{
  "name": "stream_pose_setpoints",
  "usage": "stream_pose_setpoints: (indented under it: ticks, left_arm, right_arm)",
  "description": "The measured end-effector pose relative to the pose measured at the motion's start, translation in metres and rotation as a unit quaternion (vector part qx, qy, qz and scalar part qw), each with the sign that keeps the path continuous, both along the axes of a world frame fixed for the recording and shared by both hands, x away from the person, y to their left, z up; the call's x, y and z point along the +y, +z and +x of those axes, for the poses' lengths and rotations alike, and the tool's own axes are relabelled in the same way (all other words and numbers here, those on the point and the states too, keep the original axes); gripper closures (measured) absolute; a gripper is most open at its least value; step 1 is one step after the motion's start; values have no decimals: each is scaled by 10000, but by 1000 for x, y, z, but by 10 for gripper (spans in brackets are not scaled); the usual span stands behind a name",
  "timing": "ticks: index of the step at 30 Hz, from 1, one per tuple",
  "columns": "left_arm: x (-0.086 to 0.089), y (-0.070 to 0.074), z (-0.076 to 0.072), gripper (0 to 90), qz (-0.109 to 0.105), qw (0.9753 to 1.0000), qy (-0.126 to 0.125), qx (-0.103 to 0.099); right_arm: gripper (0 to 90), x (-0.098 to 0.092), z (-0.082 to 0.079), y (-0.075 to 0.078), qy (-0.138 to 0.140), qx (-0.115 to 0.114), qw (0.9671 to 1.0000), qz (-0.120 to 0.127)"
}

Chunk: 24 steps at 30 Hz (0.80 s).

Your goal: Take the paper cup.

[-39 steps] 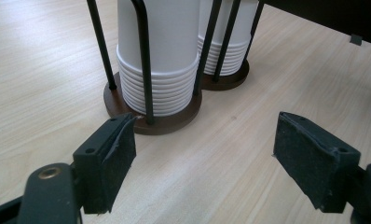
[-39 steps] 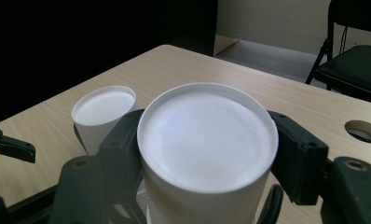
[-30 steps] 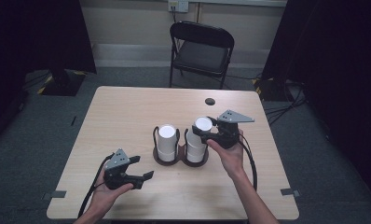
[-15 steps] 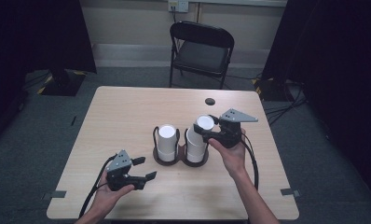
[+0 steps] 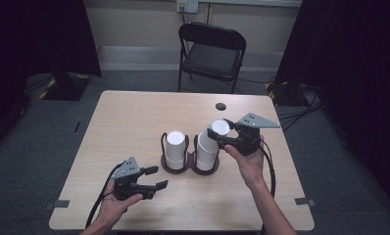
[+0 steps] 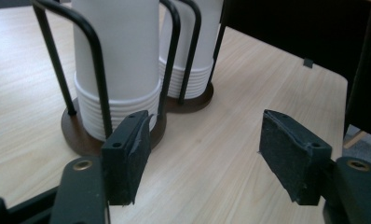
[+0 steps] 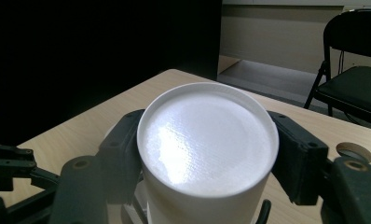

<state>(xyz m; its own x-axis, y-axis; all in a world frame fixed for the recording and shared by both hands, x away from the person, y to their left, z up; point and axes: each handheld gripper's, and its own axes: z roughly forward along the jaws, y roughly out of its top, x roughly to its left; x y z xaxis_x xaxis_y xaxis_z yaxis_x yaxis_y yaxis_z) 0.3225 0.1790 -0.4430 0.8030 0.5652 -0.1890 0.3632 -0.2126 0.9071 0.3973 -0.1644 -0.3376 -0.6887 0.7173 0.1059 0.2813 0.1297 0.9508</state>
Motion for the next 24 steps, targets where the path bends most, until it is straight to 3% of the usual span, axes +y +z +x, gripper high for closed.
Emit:
stream_pose_setpoints:
  ticks: [3, 6, 9, 11, 13, 16, 18, 21, 24]
  left_arm:
    - [-3, 2, -2, 341, -121, 9998, -92, -119]
    - [-7, 2, -3, 297, -108, 9998, -23, -187]
    - [-8, 2, -3, 315, -59, 9998, 11, -187]
    - [-9, 2, -2, 313, 9, 9998, -10, -176]
    - [-10, 3, -1, 315, 216, 9996, 3, -181]
    - [-12, 3, 1, 279, 172, 9998, -46, -120]
    - [-12, 4, 3, 251, 30, 9998, -108, -148]
    - [-14, 7, 7, 252, -83, 9998, -129, -161]
    - [-18, 11, 10, 306, -31, 9996, -91, -266]
  right_arm:
    - [334, -5, -4, 2, -35, 58, 9999, 131]
    - [334, -9, -9, 4, -4, 78, 9998, 193]
    - [333, -11, -15, 6, 88, 122, 9995, 286]
    - [334, -12, -19, 5, 97, 153, 9995, 275]
    - [334, -13, -23, 3, 130, 188, 9993, 300]
    - [334, -14, -30, 1, 171, 281, 9987, 376]
    - [334, -14, -33, 0, 228, 313, 9983, 432]
    - [334, -14, -36, -3, 306, 438, 9971, 545]
    - [334, -13, -37, -5, 329, 549, 9965, 539]
